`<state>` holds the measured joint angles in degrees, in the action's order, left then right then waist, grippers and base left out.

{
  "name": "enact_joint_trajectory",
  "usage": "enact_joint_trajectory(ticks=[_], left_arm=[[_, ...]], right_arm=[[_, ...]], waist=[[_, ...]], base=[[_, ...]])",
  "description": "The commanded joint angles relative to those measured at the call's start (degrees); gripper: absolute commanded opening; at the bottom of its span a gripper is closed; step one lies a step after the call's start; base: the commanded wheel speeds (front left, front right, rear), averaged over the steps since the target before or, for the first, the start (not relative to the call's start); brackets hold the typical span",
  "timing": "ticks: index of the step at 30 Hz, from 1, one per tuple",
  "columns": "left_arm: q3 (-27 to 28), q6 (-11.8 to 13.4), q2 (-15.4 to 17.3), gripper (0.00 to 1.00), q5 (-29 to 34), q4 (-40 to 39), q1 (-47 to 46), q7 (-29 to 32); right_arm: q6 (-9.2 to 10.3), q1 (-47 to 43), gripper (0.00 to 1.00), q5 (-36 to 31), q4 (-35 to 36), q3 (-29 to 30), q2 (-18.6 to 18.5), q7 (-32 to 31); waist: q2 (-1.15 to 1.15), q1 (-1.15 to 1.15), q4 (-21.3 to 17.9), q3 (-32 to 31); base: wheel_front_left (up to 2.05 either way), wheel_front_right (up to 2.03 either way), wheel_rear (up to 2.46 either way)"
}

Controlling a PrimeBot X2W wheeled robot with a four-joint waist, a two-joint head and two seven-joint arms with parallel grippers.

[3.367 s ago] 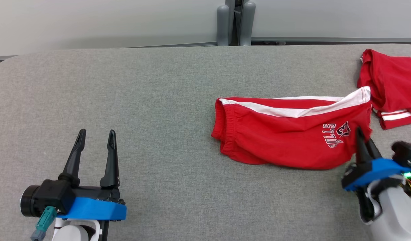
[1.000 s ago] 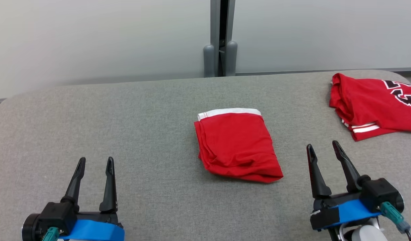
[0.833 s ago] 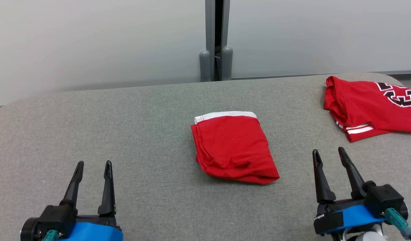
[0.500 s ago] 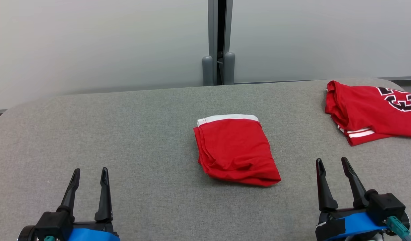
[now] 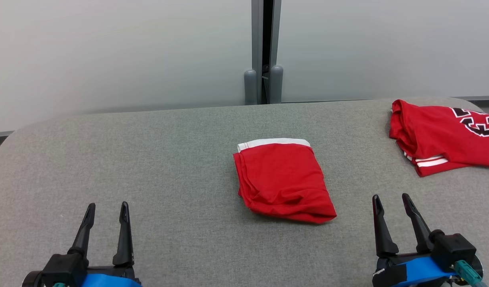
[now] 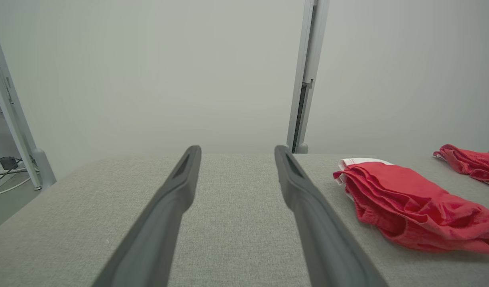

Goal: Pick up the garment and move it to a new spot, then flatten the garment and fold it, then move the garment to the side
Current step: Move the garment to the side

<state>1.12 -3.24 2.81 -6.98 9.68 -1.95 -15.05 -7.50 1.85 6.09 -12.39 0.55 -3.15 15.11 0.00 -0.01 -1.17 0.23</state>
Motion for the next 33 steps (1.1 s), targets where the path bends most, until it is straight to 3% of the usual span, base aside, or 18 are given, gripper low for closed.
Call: enact_joint_trajectory(ticks=[1,11,21,33], left_arm=[[-0.1,0.1,0.2,1.00,0.1,0.0,0.6,-0.1],[-0.4,0.1,0.2,1.00,0.3,-0.6,-1.6,-0.1],[-2.4,0.7,0.2,1.00,-0.9,-0.7,-5.4,-0.1],[-4.2,1.4,0.2,1.00,-2.0,-0.6,-8.2,-0.1]], right_arm=[[0.03,-0.2,1.00,-0.3,-0.2,-0.1,0.2,0.0],[0.03,11.3,1.00,-1.4,-4.4,-4.8,-2.5,-0.4],[0.03,27.0,1.00,-1.8,-15.6,-8.3,-4.5,-8.3],[0.03,30.7,1.00,1.0,-28.9,-9.5,-5.9,-13.2]], waist=[[0.00,0.01,0.1,0.0],[0.00,0.01,0.4,2.9],[0.00,0.01,3.3,8.8],[0.00,0.01,6.2,12.9]], base=[[0.00,0.00,0.00],[0.00,0.00,0.00],[0.00,0.00,0.00],[0.00,0.00,0.00]])
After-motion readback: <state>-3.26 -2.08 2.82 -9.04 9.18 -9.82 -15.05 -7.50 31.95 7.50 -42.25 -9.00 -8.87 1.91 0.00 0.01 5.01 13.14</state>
